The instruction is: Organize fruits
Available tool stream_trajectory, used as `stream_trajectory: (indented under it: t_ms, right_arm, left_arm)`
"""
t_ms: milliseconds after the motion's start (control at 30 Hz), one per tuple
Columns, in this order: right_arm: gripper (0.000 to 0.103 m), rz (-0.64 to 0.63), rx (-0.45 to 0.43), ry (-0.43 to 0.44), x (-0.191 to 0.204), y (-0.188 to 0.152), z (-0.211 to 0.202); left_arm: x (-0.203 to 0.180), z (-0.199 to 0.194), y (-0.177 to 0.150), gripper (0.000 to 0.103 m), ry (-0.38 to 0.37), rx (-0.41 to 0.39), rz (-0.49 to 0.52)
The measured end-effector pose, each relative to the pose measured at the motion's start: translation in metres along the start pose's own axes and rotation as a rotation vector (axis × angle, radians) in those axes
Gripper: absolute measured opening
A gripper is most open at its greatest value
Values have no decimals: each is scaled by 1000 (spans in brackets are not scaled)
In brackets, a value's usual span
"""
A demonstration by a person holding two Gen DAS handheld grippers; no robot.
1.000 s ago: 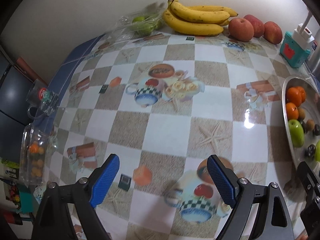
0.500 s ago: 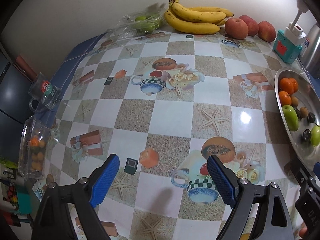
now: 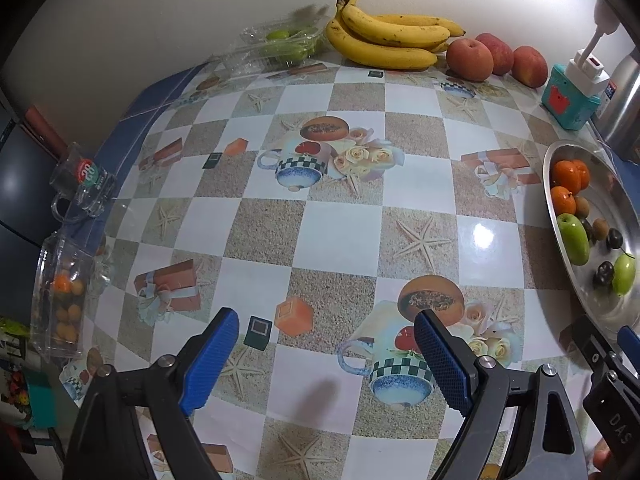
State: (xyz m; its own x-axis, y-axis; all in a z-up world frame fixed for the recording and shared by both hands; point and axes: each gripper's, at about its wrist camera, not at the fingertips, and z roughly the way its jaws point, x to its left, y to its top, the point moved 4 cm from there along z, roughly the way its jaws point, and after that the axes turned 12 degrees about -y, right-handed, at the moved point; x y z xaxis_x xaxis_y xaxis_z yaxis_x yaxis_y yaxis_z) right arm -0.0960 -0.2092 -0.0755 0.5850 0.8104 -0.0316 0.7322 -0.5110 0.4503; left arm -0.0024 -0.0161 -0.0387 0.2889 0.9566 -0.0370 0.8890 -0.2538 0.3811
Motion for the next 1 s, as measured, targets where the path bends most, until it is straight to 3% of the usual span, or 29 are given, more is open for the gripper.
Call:
stream_trajectory:
  t_ms: [1000]
  right_arm:
    - [91, -5, 5, -10, 0, 0, 2]
  left_arm:
    - [-2, -5, 4, 91, -32, -13, -7]
